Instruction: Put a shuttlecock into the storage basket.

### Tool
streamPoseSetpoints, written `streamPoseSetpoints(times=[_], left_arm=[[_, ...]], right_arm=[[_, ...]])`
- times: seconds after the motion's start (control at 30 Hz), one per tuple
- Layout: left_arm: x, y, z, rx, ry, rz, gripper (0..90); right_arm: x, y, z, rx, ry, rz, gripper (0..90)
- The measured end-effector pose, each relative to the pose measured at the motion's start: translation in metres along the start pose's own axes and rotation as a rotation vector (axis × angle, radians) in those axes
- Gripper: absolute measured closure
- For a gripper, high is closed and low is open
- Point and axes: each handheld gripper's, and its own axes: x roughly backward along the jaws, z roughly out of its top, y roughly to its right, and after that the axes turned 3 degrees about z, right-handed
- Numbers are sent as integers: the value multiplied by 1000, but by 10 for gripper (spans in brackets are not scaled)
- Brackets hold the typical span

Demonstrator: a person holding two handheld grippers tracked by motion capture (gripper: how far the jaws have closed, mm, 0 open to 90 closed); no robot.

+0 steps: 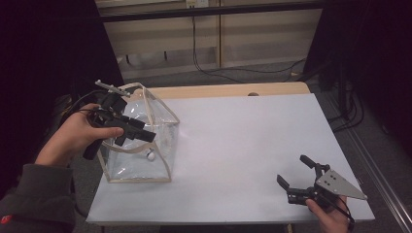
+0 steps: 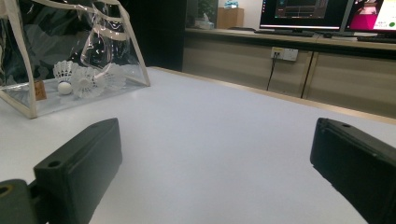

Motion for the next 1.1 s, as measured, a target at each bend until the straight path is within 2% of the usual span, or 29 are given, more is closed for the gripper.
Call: streamPoseSetpoints(times=[0.07, 0.4, 0.83, 1.1], left_arm=[[1, 0, -1, -11, -4, -1, 243], [2, 3, -6, -12, 0, -12, 244], [11, 8, -3, -22, -2, -16, 242], [13, 12, -7, -30, -2, -44, 233]], right_arm=[[1, 0, 0, -2, -1, -3, 21], [0, 0, 0, -2, 0, -3, 21], [0, -1, -1, -6, -3, -1, 21], [-1, -1, -1, -5, -2, 1, 21]])
